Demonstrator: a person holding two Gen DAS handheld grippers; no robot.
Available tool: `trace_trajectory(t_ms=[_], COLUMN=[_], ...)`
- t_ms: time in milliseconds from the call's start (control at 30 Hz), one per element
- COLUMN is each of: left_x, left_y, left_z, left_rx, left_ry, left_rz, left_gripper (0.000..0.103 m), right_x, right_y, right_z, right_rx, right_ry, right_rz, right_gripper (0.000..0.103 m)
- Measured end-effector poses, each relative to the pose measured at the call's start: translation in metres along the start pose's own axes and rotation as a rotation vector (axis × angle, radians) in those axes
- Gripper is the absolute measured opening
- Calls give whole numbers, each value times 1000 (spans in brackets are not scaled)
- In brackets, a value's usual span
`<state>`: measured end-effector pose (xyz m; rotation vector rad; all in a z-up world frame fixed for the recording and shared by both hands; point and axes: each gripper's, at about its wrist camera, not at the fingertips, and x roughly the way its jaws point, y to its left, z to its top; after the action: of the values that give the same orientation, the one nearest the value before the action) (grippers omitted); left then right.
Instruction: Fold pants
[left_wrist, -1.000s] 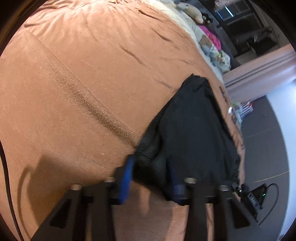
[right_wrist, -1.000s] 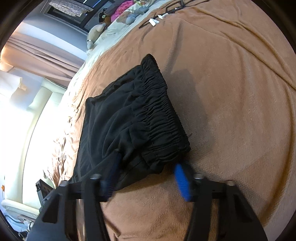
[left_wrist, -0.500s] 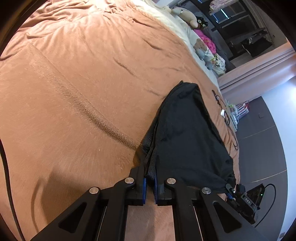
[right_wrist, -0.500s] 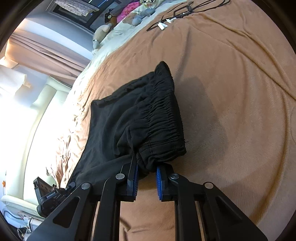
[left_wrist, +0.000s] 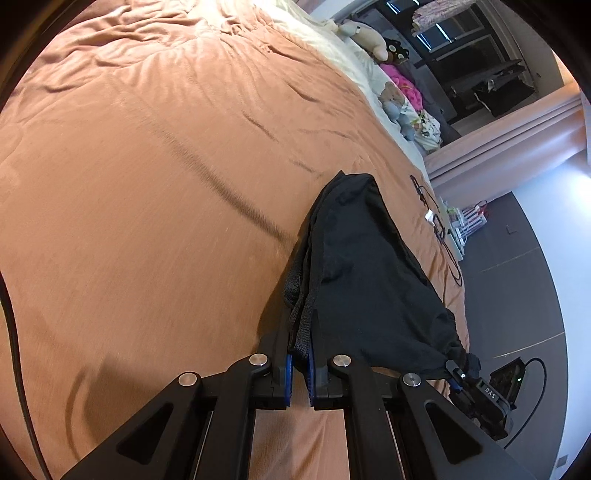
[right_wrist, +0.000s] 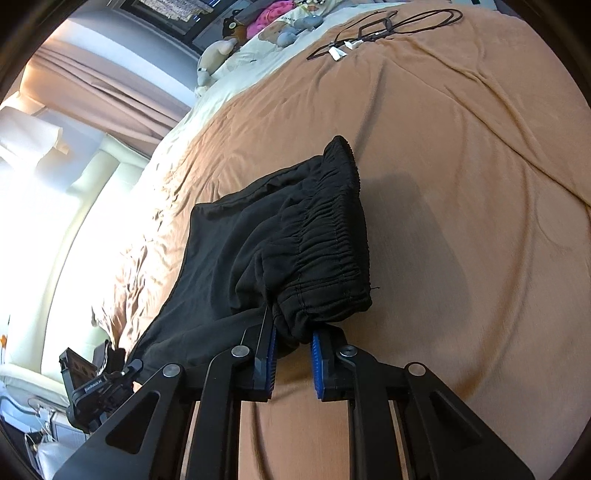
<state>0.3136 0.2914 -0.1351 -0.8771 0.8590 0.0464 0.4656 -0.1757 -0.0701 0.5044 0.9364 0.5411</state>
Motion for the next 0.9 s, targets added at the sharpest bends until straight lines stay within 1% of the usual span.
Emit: trace_trajectory(t_ms=[367, 700, 900], left_x=[-36, -61, -63], left_y=[12, 22, 25], left_z=[-44, -77, -91], left_rx=[-14, -53, -82], left_ry=[-14, -25, -10], left_rz=[-35, -62, -74], left_gripper=[6, 6, 6], right_x=[-39, -57, -62], right_y=[3, 6, 8], right_z=[-32, -50, -59], right_rx=[-41, -77, -114], right_ry=[11, 23, 42], right_rz=[-18, -35, -70], right_gripper=[12, 12, 12])
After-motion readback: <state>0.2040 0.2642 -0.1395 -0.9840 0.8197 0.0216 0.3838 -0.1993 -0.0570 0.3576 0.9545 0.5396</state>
